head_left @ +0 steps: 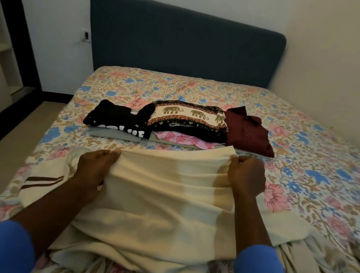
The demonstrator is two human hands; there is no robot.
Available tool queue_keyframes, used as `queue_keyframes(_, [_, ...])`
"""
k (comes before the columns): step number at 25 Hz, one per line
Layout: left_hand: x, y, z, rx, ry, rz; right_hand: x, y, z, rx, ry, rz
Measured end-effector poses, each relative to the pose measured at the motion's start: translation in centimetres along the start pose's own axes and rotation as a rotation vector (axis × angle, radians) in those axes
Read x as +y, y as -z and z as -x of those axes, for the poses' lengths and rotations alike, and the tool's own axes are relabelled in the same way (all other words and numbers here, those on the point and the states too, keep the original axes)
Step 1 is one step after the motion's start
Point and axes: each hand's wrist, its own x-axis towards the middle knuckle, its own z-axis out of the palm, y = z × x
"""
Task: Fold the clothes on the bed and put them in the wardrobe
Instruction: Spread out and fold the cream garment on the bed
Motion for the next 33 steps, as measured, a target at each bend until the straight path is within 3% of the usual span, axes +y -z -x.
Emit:
queue_keyframes(2, [2.4, 0.9, 1.4, -0.017, -0.063, 0.06, -1.3, 1.9, 0.8, 0.108, 0.127, 0.026])
queue_keyframes(4, [4.7, 1.9, 2.7, -0.05, -0.101, 0.087, -1.8, 3.5, 1.6, 0.058, 0.222, -0.053])
queue_keyframes(7, [7.6, 4.1, 4.7, -0.108, -0.086, 0.081, -1.8, 4.5, 3.4, -0.328, 0.148, -0.34])
queue_keyframes(9, [8.1, 5.4, 5.6, -0.099, -0.089, 0.042, -1.3, 3.4, 4.5, -0.531, 0.106, -0.247])
queue_keyframes(11, [6.8, 6.8, 5.8, -0.063, -0.095, -0.062, -0.7, 1.3, 5.9, -0.627, 0.13, -0.073])
queue_keyframes(16, [0.9, 9.6, 4.2, -0.01, -0.042, -0.177, -1.5, -2.4, 6.3, -0.62, 0.228, 0.155])
queue_keyframes(22, [-1.4, 10.3, 3.7, -0.01, -0.076, -0.28, -3.0, -5.2, 5.5, -0.671, 0.207, 0.19])
queue_keyframes(24, [-1.3, 10.5, 3.9, -0.011, -0.09, -0.274, -3.4, -5.4, 5.8, -0.684, 0.139, 0.04])
queue_keyframes(29, [1.0, 10.8, 4.4, -0.033, -0.112, -0.185, -5.8, -2.8, 5.9, -0.711, -0.299, -0.63])
queue_keyframes(33, [3.9, 10.9, 5.7, 0.004, -0.081, -0.019, -6.9, 1.5, 6.8, -0.804, -0.269, -0.712])
